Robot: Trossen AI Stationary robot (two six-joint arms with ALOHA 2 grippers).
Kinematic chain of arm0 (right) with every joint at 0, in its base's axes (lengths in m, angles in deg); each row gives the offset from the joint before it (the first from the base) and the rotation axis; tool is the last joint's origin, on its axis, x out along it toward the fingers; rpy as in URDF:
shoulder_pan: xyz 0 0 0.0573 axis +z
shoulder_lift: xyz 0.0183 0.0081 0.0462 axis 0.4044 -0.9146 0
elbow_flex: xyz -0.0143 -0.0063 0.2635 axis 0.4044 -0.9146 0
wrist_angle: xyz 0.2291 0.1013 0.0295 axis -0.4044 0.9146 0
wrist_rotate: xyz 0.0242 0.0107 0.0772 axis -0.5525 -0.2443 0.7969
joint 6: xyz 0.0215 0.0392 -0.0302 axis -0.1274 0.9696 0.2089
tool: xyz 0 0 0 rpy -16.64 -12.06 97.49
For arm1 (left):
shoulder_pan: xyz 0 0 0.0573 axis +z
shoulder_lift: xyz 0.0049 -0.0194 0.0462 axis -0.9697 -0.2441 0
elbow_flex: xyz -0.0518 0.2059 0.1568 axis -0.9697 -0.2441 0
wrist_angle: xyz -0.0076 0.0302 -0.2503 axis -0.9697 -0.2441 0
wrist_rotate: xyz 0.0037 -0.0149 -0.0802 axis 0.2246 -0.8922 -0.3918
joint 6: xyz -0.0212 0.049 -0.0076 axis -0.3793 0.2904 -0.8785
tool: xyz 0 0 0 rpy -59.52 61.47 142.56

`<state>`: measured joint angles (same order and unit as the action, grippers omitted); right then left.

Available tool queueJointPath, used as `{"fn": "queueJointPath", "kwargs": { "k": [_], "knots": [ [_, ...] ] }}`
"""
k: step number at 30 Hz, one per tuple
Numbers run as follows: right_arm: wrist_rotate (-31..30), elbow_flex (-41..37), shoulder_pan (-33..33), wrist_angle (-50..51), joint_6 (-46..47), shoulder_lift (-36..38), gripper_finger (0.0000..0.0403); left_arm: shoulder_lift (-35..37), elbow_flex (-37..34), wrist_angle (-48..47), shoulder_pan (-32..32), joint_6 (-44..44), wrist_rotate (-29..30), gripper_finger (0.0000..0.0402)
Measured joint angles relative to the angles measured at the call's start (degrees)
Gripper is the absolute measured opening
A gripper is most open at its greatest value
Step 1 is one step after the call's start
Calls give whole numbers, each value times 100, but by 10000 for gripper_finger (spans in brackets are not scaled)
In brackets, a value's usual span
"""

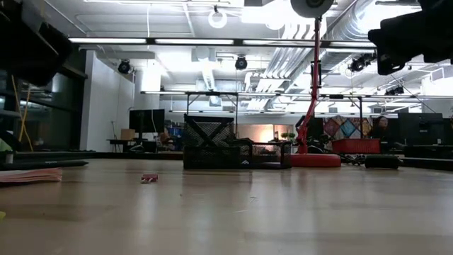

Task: Pick and place office supplies into organizer
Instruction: Put the red scissors into the black desk organizer

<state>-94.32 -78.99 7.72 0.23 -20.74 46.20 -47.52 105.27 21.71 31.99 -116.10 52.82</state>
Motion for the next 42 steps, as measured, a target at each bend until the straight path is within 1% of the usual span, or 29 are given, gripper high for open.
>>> {"fn": "queueJointPath", "kwargs": {
  "k": [4, 7, 11, 17, 22, 27, 32, 35, 36, 39, 42],
  "knots": [
    [-83, 0, 0, 929, 254, 771, 108, 0, 210, -472, 0, -22, 5, 152],
    [-119, 0, 7, 1609, 303, 1272, 108, 0, 259, -521, 0, -3, 0, 152],
    [-238, 0, 5, 2055, 161, 1898, 108, 0, 261, -594, 0, -131, 0, 152],
    [4, 45, -90, 2889, 165, 2726, 108, 0, 261, -726, 0, -385, 12, 152],
    [42, 44, -437, 3319, 175, 2999, 108, 0, 261, -709, 2, -387, 243, 152],
    [266, 42, -961, 3578, 173, 3048, 108, 0, 261, -709, 2, -433, 263, 152],
    [849, 42, -1601, 3590, 70, 3053, 108, 0, 261, -714, 2, -435, 263, 152],
    [898, 42, -1943, 3601, 14, 3123, 108, 0, 261, -715, 2, -453, 258, 152],
    [996, 43, -2041, 3607, 0, 3170, 108, 0, 261, -715, 0, -467, 254, 152],
    [1380, 42, -2250, 3630, -34, 3317, 108, 0, 261, -720, 0, -474, 245, 152],
    [1420, 44, -2340, 3653, -45, 3425, 108, 0, 261, -725, 3, -474, 252, 152]
  ]
}}
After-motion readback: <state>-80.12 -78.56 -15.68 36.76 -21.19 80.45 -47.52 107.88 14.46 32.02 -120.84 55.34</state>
